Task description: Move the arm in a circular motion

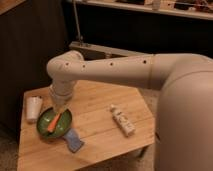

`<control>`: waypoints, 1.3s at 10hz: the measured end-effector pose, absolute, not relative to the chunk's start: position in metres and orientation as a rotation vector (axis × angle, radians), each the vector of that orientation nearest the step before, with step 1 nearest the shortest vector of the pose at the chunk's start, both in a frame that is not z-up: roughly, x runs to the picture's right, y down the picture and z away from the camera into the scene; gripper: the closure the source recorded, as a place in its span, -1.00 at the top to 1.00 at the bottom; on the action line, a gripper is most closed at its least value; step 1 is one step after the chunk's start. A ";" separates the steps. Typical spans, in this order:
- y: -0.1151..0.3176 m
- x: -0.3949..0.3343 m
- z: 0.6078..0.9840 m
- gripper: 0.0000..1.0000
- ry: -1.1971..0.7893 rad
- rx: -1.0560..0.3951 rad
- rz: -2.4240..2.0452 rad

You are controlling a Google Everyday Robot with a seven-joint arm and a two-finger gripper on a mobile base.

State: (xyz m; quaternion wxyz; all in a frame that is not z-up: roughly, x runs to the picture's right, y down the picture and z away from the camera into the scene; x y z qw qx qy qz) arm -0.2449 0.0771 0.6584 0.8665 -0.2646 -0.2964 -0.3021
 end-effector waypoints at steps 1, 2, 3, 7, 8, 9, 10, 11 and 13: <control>0.068 -0.258 0.671 -1.00 -0.613 -0.538 -0.640; 0.059 -0.263 0.684 -1.00 -0.598 -0.527 -0.643; 0.046 -0.265 0.702 -1.00 -0.579 -0.519 -0.637; 0.004 -0.223 0.769 -1.00 -0.511 -0.506 -0.592; -0.005 -0.201 0.788 -1.00 -0.485 -0.505 -0.570; -0.016 -0.178 0.809 -1.00 -0.459 -0.504 -0.543; -0.024 -0.157 0.830 -1.00 -0.432 -0.506 -0.521; -0.032 -0.140 0.847 -1.00 -0.406 -0.505 -0.502; -0.047 -0.089 0.884 -1.00 -0.336 -0.504 -0.451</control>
